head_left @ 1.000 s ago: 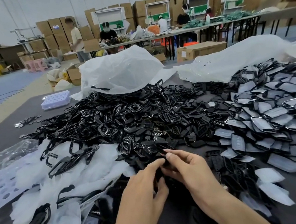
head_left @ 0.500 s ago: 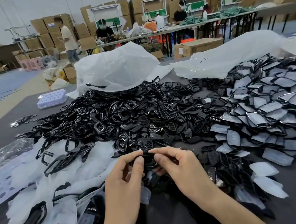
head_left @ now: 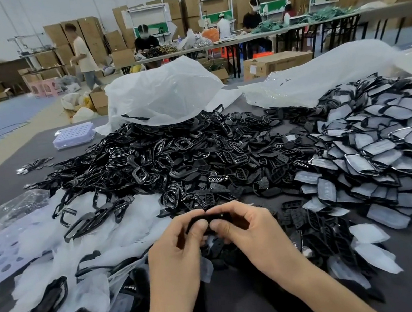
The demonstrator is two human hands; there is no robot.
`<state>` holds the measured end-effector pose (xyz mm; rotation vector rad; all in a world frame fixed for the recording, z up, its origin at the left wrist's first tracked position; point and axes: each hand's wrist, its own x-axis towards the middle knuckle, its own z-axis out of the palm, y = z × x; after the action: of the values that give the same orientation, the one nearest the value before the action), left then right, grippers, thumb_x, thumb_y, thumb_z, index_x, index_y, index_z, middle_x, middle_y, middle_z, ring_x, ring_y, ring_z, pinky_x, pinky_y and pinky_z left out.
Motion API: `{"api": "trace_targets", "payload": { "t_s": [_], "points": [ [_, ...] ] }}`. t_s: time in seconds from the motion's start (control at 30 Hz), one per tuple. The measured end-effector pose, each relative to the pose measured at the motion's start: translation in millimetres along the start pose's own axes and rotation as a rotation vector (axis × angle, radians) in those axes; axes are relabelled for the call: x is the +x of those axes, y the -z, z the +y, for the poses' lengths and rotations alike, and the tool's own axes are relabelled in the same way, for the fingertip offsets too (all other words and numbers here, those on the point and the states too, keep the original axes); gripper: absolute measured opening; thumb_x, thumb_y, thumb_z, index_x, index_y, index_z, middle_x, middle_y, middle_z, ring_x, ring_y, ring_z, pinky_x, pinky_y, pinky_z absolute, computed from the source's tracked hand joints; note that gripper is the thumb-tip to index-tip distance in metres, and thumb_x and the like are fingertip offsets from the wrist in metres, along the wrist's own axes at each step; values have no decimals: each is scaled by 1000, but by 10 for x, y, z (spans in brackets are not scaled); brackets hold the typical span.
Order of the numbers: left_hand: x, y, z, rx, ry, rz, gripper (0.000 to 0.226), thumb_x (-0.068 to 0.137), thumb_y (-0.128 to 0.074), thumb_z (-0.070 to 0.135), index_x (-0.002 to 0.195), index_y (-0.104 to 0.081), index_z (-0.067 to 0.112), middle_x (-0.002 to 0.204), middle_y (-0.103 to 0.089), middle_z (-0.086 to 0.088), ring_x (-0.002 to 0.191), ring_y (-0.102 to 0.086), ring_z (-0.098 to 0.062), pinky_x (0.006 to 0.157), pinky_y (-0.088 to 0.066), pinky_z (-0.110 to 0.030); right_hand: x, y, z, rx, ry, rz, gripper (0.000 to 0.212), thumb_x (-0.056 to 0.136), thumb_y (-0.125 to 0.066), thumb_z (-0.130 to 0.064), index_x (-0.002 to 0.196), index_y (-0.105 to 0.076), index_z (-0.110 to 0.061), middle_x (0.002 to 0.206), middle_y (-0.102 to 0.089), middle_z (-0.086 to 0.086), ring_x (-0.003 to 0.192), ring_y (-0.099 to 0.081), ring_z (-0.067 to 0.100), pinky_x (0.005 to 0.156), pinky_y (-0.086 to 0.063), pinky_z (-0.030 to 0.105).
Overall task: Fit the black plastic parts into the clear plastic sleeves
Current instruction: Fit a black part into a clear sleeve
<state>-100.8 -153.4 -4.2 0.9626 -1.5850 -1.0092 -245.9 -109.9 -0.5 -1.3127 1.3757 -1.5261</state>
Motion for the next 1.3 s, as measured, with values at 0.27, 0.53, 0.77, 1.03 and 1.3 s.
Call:
{"api": "trace_targets", "payload": {
  "t_s": [0.27,0.53,0.77,1.03,1.3],
  "points": [
    [17,134,-32,498,-227,-104,16,98,-53,44,111,-60,41,91,-65,22,83,-64,-8,84,-51,-33,91,172,77,-65,-12,245,14,96,-70,-24,98,-72,-37,79,-75,-9,71,-71,6,68,-55,22],
    [70,453,-53,851,-361,-476,18,81,-51,49,97,-59,46,114,-48,33,116,-41,8,97,-29,-16,123,238,139,-36,-56,349,15,97,-67,-28,96,-69,-43,79,-74,-12,74,-70,6,69,-59,26],
    [99,364,-68,625,-301,-277,23,91,-70,22,87,-61,42,103,-60,27,105,-56,0,89,-38,-15,127,191,28,243,-134,225,10,94,-71,-18,97,-74,-27,84,-76,-2,82,-73,11,68,-57,21],
    [38,137,16,114,-81,0,22,93,-65,20,93,-63,42,76,-68,6,64,-62,-7,63,-47,-15,57,63,-22,649,-275,-114,17,81,-79,-23,98,-79,-19,112,-74,18,96,-75,29,83,-60,36],
    [3,71,42,126,-75,-65,11,92,-63,34,92,-65,44,79,-71,17,68,-63,1,64,-44,-9,54,43,-53,658,-240,-116,16,84,-77,-23,99,-79,-19,114,-75,16,98,-74,25,82,-59,29]
  ]
}}
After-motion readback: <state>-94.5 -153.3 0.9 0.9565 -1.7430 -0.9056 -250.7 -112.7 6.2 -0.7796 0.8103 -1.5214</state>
